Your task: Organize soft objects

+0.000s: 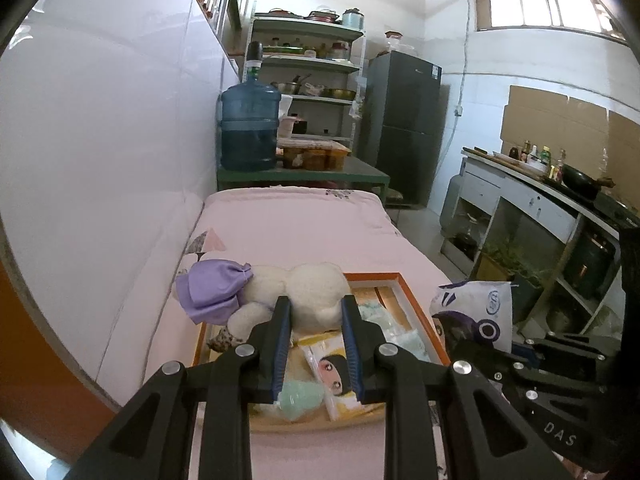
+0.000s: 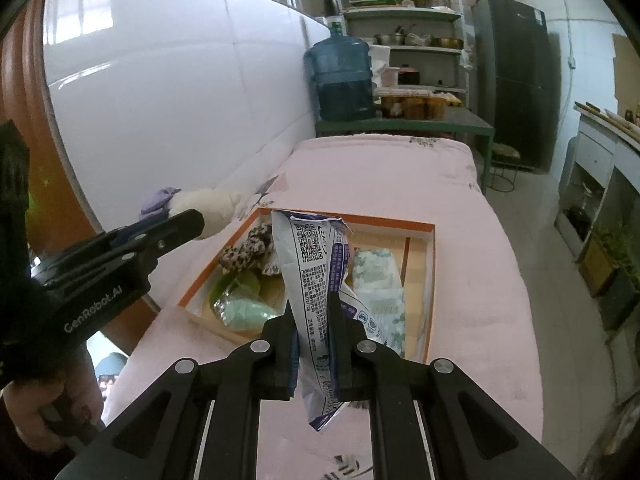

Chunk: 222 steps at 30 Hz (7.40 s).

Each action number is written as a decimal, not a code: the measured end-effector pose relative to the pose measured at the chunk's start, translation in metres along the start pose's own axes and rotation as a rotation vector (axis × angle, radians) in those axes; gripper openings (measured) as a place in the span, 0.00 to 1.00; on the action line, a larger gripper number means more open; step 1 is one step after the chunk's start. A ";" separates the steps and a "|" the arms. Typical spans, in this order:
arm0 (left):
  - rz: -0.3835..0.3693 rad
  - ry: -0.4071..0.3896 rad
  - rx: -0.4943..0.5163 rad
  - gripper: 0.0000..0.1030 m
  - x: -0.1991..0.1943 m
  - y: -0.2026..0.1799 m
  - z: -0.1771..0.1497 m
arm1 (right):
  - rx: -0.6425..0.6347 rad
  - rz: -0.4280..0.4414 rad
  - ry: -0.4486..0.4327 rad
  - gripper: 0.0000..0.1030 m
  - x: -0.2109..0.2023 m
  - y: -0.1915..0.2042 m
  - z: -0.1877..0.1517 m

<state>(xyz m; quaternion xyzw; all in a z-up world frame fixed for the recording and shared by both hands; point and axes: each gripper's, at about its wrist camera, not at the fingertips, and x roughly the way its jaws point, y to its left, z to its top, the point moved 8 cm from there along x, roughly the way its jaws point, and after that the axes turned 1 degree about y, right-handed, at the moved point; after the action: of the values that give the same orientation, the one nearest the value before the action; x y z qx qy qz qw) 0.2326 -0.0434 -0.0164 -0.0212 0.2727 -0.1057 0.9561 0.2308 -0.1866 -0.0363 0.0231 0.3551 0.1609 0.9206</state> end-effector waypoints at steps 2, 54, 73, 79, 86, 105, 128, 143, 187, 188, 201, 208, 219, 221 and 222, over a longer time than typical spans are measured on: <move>0.003 0.002 0.001 0.24 0.006 0.000 0.003 | 0.000 0.000 0.000 0.11 0.000 0.000 0.000; 0.020 0.181 0.043 0.25 0.157 0.001 -0.012 | -0.059 -0.145 0.125 0.12 0.146 -0.083 0.035; 0.010 0.209 0.029 0.28 0.171 0.002 -0.025 | -0.060 -0.119 0.151 0.16 0.165 -0.075 0.016; -0.011 0.214 0.023 0.34 0.172 -0.002 -0.025 | -0.065 -0.125 0.148 0.33 0.161 -0.073 0.012; -0.015 0.190 0.005 0.55 0.165 0.000 -0.023 | -0.040 -0.129 0.124 0.41 0.152 -0.075 0.015; -0.013 0.142 0.004 0.57 0.134 -0.002 -0.012 | 0.053 -0.112 0.055 0.42 0.112 -0.075 0.021; -0.009 0.120 -0.022 0.57 0.085 0.000 -0.015 | 0.098 -0.097 0.032 0.42 0.072 -0.053 0.007; -0.004 0.093 -0.024 0.57 0.052 0.003 -0.017 | 0.078 -0.103 0.012 0.42 0.041 -0.032 0.003; 0.071 0.049 -0.055 0.57 -0.052 0.006 -0.056 | 0.111 -0.200 -0.030 0.43 -0.044 0.021 -0.046; 0.077 0.049 -0.058 0.57 -0.055 0.006 -0.057 | 0.109 -0.203 -0.033 0.43 -0.047 0.022 -0.047; 0.139 0.029 -0.092 0.57 -0.089 0.004 -0.065 | 0.107 -0.204 -0.074 0.50 -0.081 0.037 -0.054; 0.126 0.022 -0.075 0.57 -0.099 -0.001 -0.067 | 0.115 -0.213 -0.086 0.62 -0.092 0.039 -0.057; 0.186 0.048 -0.070 0.57 -0.105 0.003 -0.075 | 0.107 -0.296 -0.066 0.62 -0.097 0.040 -0.068; 0.189 0.047 -0.072 0.57 -0.107 0.004 -0.075 | 0.111 -0.294 -0.065 0.62 -0.097 0.039 -0.069; 0.191 0.045 -0.073 0.57 -0.108 0.004 -0.075 | 0.112 -0.295 -0.066 0.62 -0.098 0.039 -0.069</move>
<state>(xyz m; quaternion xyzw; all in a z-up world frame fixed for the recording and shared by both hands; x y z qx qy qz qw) 0.1042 -0.0147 -0.0251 -0.0278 0.2988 -0.0046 0.9539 0.1064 -0.1849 -0.0182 0.0274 0.3329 0.0031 0.9426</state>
